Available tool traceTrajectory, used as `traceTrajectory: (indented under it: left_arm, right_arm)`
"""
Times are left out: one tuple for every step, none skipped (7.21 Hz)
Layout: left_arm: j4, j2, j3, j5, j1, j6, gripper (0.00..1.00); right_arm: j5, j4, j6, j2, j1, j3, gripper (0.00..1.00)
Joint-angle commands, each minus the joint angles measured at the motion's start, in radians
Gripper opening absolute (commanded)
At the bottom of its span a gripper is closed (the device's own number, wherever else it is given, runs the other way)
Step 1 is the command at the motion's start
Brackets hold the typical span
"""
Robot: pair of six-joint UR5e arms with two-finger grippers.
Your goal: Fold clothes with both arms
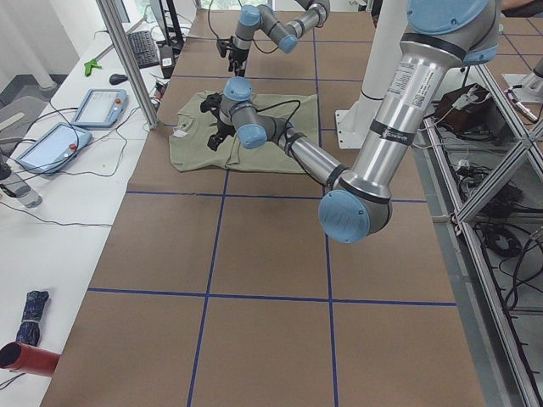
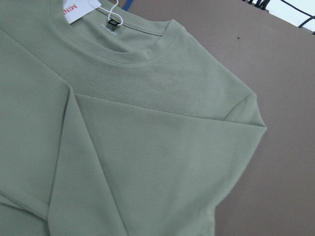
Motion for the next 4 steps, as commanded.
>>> traceTrajectory:
  left_arm:
    - [-0.01, 0.017, -0.001, -0.016, -0.013, 0.013, 1.0]
    - [-0.01, 0.017, -0.001, -0.016, -0.011, -0.002, 1.0]
    - [-0.01, 0.017, -0.001, -0.016, -0.011, -0.005, 1.0]
    - [-0.012, 0.017, -0.001, -0.016, -0.011, -0.007, 1.0]
  right_arm:
    - [-0.179, 0.0, 0.089, 0.153, -0.116, -0.192, 0.97]
    - [-0.221, 0.003, 0.129, 0.173, -0.149, -0.234, 0.96]
    - [-0.267, 0.003, 0.131, 0.172, -0.173, -0.247, 0.95]
    - [-0.301, 0.005, 0.131, 0.175, -0.184, -0.277, 0.94]
